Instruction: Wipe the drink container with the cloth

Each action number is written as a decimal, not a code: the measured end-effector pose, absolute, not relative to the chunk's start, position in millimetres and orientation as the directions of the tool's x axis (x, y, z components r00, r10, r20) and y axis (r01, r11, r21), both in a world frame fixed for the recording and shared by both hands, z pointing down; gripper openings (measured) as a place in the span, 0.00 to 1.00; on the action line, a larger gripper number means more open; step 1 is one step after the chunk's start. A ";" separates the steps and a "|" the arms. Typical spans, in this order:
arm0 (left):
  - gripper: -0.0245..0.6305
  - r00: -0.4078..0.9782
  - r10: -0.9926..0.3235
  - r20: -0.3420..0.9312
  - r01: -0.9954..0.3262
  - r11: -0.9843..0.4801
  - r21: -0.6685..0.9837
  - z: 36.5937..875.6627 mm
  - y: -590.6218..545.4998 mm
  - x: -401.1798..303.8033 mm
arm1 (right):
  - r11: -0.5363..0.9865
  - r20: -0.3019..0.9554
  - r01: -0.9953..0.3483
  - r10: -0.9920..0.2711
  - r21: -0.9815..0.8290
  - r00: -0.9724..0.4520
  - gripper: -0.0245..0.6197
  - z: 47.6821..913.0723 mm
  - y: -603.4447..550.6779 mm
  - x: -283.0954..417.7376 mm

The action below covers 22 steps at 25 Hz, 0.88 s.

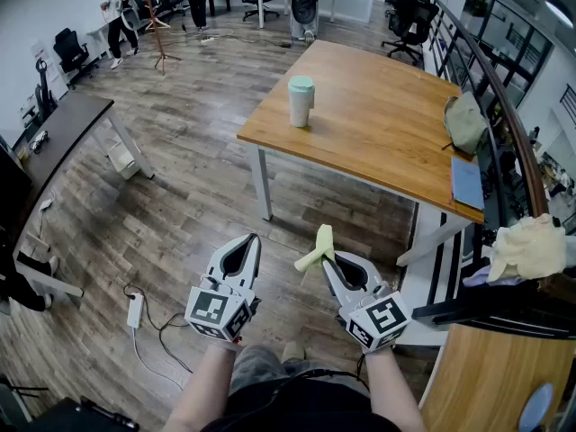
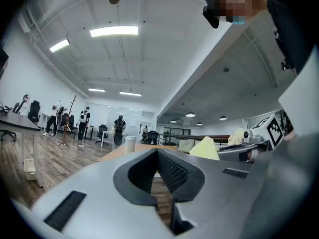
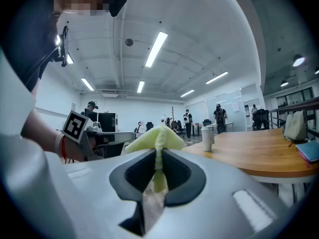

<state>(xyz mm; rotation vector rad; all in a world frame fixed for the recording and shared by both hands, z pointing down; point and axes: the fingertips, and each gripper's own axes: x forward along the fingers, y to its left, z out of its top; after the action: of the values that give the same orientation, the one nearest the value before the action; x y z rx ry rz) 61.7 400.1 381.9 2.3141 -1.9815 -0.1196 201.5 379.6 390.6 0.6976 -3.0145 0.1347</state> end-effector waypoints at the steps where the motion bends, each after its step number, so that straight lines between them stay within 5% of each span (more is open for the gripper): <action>1: 0.03 0.158 -0.987 0.006 -0.981 -0.156 0.113 381.7 393.5 62.9 | 0.894 0.061 -0.442 -0.438 -0.079 -0.897 0.10 390.9 374.8 202.2; 22: 0.03 0.319 -0.947 0.036 -0.944 -0.314 0.101 380.5 188.3 57.0 | 0.823 0.094 -0.551 -0.542 -0.141 -0.835 0.10 398.6 192.9 188.0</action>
<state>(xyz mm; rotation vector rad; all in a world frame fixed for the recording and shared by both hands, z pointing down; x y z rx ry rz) 57.0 188.3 380.5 2.4657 -1.7742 -0.0452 188.0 192.9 398.6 0.8854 -2.9514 0.2520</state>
